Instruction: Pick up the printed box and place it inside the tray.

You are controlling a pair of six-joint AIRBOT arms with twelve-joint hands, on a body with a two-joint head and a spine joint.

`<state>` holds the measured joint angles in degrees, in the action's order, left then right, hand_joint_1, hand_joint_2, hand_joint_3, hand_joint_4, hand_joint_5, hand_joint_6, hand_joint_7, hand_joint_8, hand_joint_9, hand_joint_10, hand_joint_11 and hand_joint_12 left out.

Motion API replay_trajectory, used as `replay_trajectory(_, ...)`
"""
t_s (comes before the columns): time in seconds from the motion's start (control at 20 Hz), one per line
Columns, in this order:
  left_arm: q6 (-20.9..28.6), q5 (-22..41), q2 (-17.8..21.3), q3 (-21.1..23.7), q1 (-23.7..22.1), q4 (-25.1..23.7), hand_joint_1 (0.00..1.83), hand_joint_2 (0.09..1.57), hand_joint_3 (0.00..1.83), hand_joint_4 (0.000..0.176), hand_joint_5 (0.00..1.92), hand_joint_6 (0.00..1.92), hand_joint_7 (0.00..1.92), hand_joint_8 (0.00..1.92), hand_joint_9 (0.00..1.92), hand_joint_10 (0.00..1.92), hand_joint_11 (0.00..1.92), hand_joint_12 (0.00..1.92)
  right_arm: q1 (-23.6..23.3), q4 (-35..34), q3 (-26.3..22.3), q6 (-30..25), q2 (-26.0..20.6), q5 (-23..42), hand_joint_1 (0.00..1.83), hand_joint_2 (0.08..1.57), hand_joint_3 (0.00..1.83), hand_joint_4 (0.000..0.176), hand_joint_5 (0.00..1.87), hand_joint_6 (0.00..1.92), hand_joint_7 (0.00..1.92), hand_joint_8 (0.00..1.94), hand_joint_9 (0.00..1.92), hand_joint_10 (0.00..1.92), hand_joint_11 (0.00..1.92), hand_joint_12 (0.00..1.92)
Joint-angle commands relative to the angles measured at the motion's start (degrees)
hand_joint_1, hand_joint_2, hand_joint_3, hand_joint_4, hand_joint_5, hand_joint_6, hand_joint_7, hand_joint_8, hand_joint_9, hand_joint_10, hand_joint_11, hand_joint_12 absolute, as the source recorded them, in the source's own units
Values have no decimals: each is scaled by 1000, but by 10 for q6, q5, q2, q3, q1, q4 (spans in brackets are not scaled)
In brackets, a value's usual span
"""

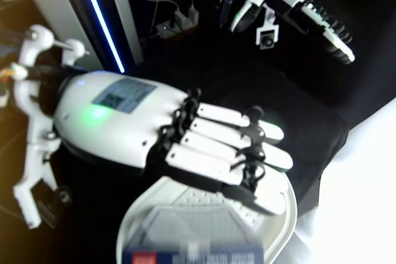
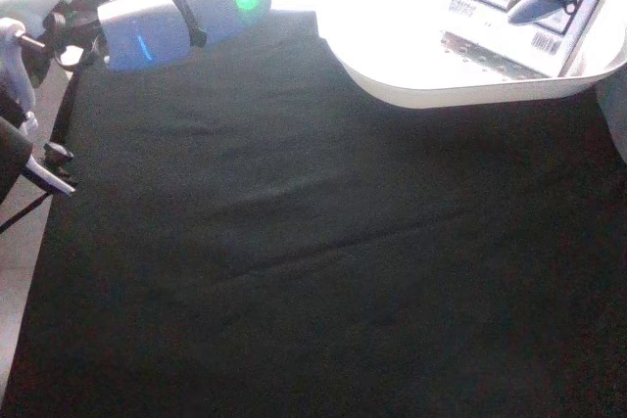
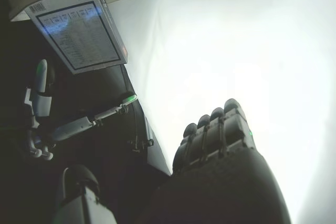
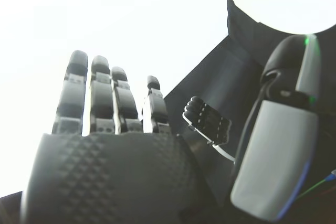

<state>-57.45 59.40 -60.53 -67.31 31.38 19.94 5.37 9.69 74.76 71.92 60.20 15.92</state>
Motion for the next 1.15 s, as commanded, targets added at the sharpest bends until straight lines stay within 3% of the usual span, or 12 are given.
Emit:
replay_trajectory(0.0,5,72,6,0,-1,-5,258,839,0,0,0,0,0,0,0,0,0,0,-8,-3,-1,4,-5,70,884,606,2,176,0,0,10,3,107,6,0,323)
replay_trajectory(0.05,5,73,6,0,-1,-5,261,842,0,0,0,0,2,1,0,0,0,0,-8,-3,-2,4,-5,72,912,609,2,176,0,0,19,3,107,5,0,284)
replay_trajectory(0.2,5,75,6,0,1,-5,266,850,2,0,0,0,2,1,0,0,0,0,-8,-3,-10,4,-8,79,861,615,4,176,0,0,72,1,130,1,0,499)
replay_trajectory(0.55,6,79,8,0,2,-2,254,831,0,0,0,0,0,0,0,0,0,0,-8,-3,-28,4,-22,98,855,600,0,176,0,0,102,2,163,3,0,527)
replay_trajectory(0.65,6,88,11,2,4,0,280,827,0,0,0,0,13,5,0,0,0,0,-8,-3,-40,4,-37,105,831,639,9,149,0,0,75,0,116,0,0,498)
replay_trajectory(0.7,6,95,13,3,5,0,303,803,0,8,0,0,2,0,0,0,0,0,-8,-3,-43,4,-41,109,842,634,6,134,0,0,76,1,123,4,0,497)
replay_trajectory(0.75,6,99,17,5,5,0,326,765,0,49,0,0,0,0,0,0,0,0,-8,-3,-44,4,-45,112,839,652,13,151,0,0,87,5,127,5,0,502)
replay_trajectory(0.85,6,115,32,12,5,-1,312,744,0,86,0,0,0,0,0,0,0,0,-8,-5,-49,4,-53,126,882,679,20,172,0,0,49,0,116,0,0,500)
replay_trajectory(0.95,6,126,42,18,5,-1,366,748,0,89,0,0,0,0,0,0,0,0,-8,-13,-53,4,-61,138,883,688,4,176,0,0,34,1,119,6,0,462)
replay_trajectory(1.0,6,131,46,21,5,-1,400,751,0,106,0,0,0,0,0,0,0,0,-8,-19,-55,4,-65,145,889,689,3,176,0,0,48,8,135,12,0,467)
replay_trajectory(1.05,4,133,49,22,5,-1,396,759,1,82,0,0,0,0,0,0,0,0,-8,-24,-57,4,-70,151,900,695,2,176,0,0,67,6,146,9,0,428)
replay_trajectory(1.1,1,134,50,24,6,-2,385,753,0,76,0,0,0,0,0,0,0,0,-8,-25,-59,2,-73,155,902,701,4,176,0,0,77,7,157,12,0,418)
